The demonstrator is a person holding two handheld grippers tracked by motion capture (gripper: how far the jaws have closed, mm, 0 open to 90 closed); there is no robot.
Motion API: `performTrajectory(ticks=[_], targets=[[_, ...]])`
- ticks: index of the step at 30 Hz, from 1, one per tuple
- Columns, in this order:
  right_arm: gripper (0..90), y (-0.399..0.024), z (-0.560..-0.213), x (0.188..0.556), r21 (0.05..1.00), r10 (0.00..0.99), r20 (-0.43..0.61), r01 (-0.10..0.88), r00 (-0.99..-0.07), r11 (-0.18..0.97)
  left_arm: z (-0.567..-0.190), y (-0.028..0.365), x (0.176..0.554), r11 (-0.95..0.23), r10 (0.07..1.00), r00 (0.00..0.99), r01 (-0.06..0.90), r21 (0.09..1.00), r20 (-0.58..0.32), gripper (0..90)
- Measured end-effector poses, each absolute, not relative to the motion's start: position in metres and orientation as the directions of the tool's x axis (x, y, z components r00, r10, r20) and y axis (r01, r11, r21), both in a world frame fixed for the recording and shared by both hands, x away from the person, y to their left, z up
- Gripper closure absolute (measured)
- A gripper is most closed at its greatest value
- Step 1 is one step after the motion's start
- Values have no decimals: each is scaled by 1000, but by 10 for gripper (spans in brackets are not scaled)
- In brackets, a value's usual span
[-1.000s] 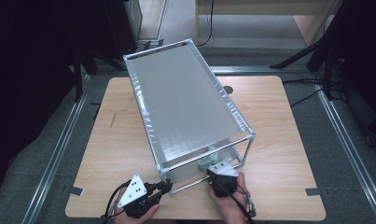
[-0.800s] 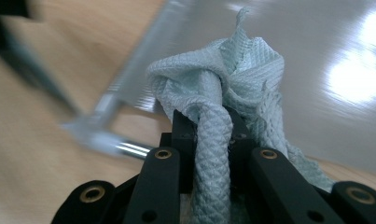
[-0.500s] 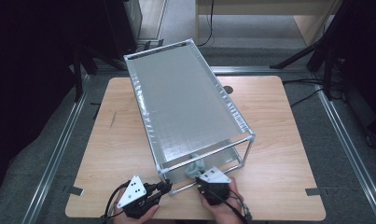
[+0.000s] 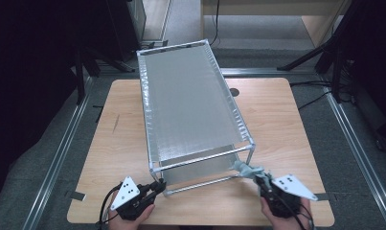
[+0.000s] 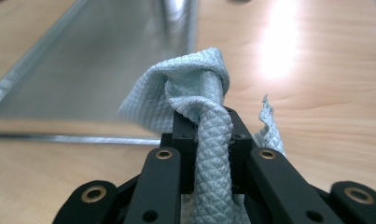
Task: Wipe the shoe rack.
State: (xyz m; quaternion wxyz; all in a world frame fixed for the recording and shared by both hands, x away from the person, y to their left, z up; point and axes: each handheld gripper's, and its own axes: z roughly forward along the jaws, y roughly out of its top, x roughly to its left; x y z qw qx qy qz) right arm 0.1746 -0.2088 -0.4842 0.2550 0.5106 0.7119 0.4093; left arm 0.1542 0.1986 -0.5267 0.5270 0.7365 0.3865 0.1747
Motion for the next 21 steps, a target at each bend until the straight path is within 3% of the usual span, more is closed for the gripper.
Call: performTrajectory(ticks=[5,8,9,10,13,21], targets=[[790,-226,-460,179,885,953,97,462,-286,49,-527,200,155,-143,759,634,387,911,-150,806],[791,-220,-424,188,942,947,100,334,-304,7,-527,201,155,-141,760,632,386,912,-150,806],[791,-220,-424,188,942,947,100,334,-304,7,-527,201,155,-142,759,633,386,912,-150,806],[790,-208,-403,193,967,940,84,256,-332,4,-527,201,155,-143,758,635,385,912,-149,806],[788,-189,-384,201,983,932,55,185,-359,13,-527,202,155,-147,754,640,382,912,-146,806],[788,-127,-399,227,949,900,41,299,-434,101,-527,203,156,-149,750,644,387,910,-151,807]])
